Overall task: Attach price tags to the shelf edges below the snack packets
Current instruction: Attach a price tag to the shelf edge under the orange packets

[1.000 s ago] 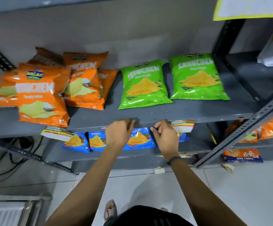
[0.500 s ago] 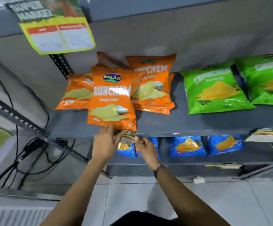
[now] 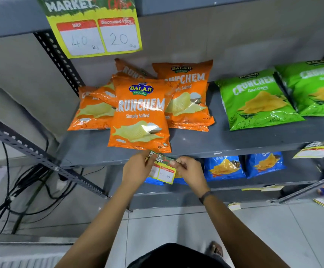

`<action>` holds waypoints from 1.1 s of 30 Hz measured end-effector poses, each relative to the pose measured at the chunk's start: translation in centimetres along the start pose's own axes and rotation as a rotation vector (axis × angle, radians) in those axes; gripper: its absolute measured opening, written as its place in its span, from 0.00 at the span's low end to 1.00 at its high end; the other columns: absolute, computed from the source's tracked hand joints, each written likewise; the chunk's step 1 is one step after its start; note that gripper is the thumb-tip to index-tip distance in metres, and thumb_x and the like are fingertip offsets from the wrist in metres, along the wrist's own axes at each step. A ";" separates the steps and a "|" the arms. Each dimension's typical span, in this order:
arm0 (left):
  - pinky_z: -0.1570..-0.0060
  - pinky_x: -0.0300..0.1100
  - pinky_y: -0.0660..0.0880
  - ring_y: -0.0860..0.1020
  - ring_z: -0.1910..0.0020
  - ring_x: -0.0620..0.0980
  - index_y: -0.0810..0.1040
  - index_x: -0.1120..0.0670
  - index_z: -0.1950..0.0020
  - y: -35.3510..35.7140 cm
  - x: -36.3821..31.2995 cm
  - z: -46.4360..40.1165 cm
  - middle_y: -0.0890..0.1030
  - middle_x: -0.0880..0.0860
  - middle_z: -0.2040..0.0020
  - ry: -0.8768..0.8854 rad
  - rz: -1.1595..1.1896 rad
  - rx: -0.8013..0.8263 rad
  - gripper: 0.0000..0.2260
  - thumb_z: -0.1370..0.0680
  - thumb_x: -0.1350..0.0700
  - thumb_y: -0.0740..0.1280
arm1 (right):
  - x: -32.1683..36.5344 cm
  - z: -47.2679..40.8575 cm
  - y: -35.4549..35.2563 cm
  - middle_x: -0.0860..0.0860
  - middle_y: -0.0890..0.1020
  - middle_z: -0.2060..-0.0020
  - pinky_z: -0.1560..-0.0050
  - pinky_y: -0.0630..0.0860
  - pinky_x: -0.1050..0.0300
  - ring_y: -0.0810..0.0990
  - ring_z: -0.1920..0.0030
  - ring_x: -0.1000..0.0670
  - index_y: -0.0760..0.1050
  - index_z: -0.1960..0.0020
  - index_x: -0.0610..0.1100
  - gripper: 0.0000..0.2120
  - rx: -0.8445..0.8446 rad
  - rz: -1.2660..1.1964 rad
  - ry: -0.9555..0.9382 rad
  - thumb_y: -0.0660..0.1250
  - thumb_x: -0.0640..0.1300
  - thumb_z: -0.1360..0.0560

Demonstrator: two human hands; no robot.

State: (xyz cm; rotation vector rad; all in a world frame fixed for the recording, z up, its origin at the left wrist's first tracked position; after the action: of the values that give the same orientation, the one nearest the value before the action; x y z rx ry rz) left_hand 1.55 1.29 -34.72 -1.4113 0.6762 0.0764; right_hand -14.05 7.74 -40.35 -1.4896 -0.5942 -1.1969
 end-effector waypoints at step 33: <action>0.73 0.35 0.58 0.80 0.63 0.57 0.79 0.56 0.61 -0.5 3.2 -0.4 0.83 0.55 0.63 0.037 -0.431 -0.115 0.17 0.23 0.44 0.64 | 5.1 -0.5 0.7 0.43 0.83 0.66 0.65 0.70 0.56 0.82 0.63 0.40 0.74 0.66 0.43 0.15 -0.122 0.829 -0.239 0.67 0.53 0.27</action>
State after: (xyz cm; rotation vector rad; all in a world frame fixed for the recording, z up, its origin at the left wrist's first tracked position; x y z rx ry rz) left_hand 4.26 -0.24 -35.83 -1.6447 0.3902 -0.2547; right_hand -11.73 5.89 -36.15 -1.7406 -0.0182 -0.4173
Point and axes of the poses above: each hand's wrist, its own z-axis away from the middle knuckle, its own y-axis out of the palm, x = y × z, the point moved 1 cm from there along -z, towards the middle knuckle
